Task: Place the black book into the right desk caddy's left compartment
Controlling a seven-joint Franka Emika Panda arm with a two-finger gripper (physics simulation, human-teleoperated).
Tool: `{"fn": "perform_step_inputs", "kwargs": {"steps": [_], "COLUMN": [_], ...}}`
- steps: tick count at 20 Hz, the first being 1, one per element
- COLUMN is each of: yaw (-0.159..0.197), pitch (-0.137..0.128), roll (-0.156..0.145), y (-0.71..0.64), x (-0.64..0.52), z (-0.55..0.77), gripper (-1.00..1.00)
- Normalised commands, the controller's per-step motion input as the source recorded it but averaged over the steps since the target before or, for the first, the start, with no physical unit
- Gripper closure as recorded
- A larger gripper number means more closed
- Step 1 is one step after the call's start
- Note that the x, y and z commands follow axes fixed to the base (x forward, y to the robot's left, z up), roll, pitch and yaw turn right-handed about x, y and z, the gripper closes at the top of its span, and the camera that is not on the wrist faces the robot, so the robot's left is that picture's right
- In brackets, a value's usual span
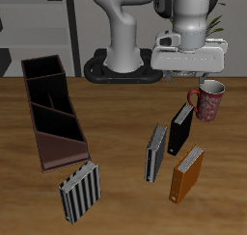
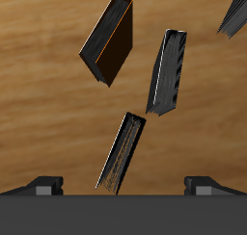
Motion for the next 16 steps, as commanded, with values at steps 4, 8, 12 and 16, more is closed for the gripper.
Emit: {"fn": "perform_step_inputs", "kwargs": {"steps": [4, 8, 12, 16], "yaw": [-0.027, -0.033, -0.028, -0.025], "pitch": [0.026, 0.01, 0.005, 0.002], "roll": [-0.063, -0.009, -0.01, -0.004], "y": [-0.07, -0.01, 0.02, 0.0], "x": [0.15, 0.07, 0.04, 0.06], "z": [-0.32, -0.24, -0.24, -0.26], "gripper": [-1.0, -1.0, -1.0, -1.0]}}
